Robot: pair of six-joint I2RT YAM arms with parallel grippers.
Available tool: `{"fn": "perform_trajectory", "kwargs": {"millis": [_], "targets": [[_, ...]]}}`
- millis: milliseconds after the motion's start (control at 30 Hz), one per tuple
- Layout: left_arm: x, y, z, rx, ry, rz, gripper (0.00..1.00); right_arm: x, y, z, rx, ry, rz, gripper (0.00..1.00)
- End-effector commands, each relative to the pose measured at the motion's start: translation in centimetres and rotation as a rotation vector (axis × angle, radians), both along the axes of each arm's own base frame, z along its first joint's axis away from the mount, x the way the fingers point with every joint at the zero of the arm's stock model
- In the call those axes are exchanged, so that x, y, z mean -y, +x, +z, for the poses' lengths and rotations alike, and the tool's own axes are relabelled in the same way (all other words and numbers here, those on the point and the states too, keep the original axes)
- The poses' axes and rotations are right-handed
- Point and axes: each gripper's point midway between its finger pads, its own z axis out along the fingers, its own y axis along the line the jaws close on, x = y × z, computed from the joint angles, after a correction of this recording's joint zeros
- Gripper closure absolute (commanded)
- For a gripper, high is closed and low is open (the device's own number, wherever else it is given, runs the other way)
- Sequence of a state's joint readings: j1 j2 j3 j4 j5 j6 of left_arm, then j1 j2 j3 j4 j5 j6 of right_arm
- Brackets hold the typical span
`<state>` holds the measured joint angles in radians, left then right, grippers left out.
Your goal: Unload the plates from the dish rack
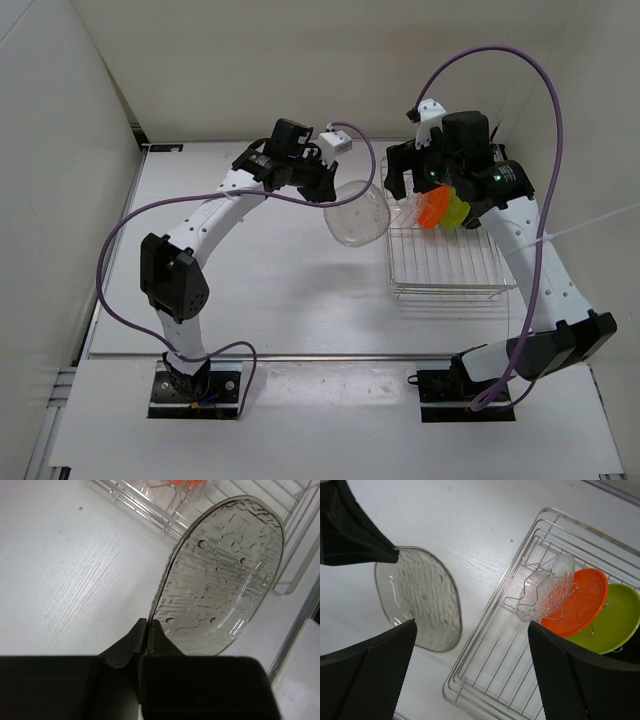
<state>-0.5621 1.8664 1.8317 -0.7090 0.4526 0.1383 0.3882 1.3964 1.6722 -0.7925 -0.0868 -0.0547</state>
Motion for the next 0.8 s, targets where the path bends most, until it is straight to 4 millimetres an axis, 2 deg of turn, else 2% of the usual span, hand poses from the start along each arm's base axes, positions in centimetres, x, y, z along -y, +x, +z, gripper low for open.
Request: {"fn": "perform_trajectory", "kwargs": {"millis": [0, 67, 133, 200, 233, 300, 333, 367, 400, 433, 600, 667, 767], "targets": [[-2.4, -1.1, 3.9, 0.159, -0.007, -0.107, 0.89, 0.7, -0.1, 2.2, 0.075, 0.001, -0.026, 0.05], [-3.6, -0.7, 3.3, 0.166, 0.014, -0.134, 0.89, 1.4, -0.1, 2.6, 0.103, -0.025, -0.039, 0.05], [-4.5, 0.0, 1.8, 0.185, 0.065, -0.186, 0.89, 2.4, -0.6, 3.5, 0.143, -0.050, -0.062, 0.05], [-5.7, 0.6, 0.3, 0.161, 0.109, -0.199, 0.89, 3.2, -0.5, 2.8, 0.139, -0.077, -0.082, 0.05], [-5.4, 1.4, -0.6, 0.163, 0.130, -0.224, 0.89, 4.0, -0.7, 2.7, 0.145, -0.091, -0.098, 0.05], [-6.9, 2.4, -2.0, 0.121, 0.154, -0.225, 0.89, 5.1, -1.0, 2.8, 0.161, -0.116, -0.125, 0.05], [-7.0, 3.6, -2.7, 0.125, 0.171, -0.237, 0.89, 5.5, -1.4, 3.0, 0.174, -0.126, -0.133, 0.05], [-7.0, 3.8, -3.2, 0.109, 0.157, -0.257, 0.89, 6.3, -1.5, 2.0, 0.159, -0.153, -0.145, 0.05], [-7.6, 4.4, -3.7, 0.098, 0.158, -0.253, 0.89, 6.7, -1.6, 1.9, 0.163, -0.152, -0.157, 0.05], [-7.4, 4.8, -4.8, 0.077, 0.163, -0.255, 0.89, 6.9, -2.0, 1.9, 0.172, -0.159, -0.152, 0.05], [-7.0, 6.5, -6.8, 0.085, 0.158, -0.307, 0.89, 8.6, -1.7, 0.8, 0.145, -0.153, -0.201, 0.05], [-6.7, 7.0, -8.0, 0.068, 0.159, -0.327, 0.89, 8.5, -1.8, 0.4, 0.135, -0.151, -0.191, 0.05], [-6.6, 6.9, -9.5, 0.026, 0.161, -0.342, 0.89, 8.8, -1.7, 0.4, 0.134, -0.152, -0.200, 0.05]]}}
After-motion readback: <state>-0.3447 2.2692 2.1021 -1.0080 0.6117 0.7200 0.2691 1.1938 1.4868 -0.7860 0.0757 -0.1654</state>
